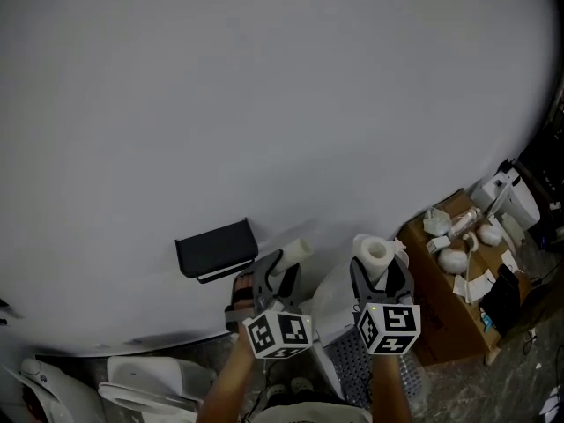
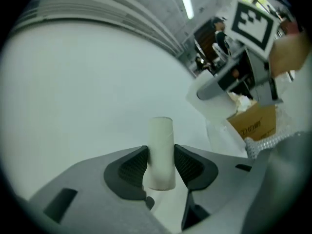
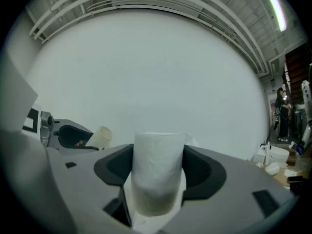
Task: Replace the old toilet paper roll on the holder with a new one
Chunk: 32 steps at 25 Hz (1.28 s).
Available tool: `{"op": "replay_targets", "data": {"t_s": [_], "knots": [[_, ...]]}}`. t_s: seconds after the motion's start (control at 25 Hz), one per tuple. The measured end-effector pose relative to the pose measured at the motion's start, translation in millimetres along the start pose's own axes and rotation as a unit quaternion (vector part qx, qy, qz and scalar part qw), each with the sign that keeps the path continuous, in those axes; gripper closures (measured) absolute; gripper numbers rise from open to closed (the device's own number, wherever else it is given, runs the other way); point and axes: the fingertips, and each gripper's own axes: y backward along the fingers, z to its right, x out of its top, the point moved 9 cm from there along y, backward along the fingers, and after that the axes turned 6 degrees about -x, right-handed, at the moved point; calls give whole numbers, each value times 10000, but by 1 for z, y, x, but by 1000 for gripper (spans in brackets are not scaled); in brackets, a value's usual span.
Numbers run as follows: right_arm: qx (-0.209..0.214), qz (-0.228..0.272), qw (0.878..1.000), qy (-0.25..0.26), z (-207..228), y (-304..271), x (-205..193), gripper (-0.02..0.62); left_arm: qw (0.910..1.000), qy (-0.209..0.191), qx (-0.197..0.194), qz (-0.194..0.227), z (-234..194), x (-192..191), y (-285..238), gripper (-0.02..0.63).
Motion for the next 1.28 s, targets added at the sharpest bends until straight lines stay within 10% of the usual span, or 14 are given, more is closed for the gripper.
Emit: {"op": "replay_targets", "data": {"t_s": [0.28, 0.72, 0.92, 1.28], "knots": [[541, -24, 9983, 231, -38, -17, -5, 302, 9735, 2143, 248, 758, -49, -19, 62, 428], [1075, -153, 9937, 286, -87, -44, -14, 302, 9046, 3763, 1673, 1098, -107, -96, 170, 428], [1191, -160, 9924, 278, -106, -51, -14, 302, 8798, 4062, 2213, 1096, -116, -126, 201, 428], [1355, -214, 9901, 287, -127, -55, -17, 302, 8643, 4112, 2666, 1131, -127, -155, 228, 428]]}}
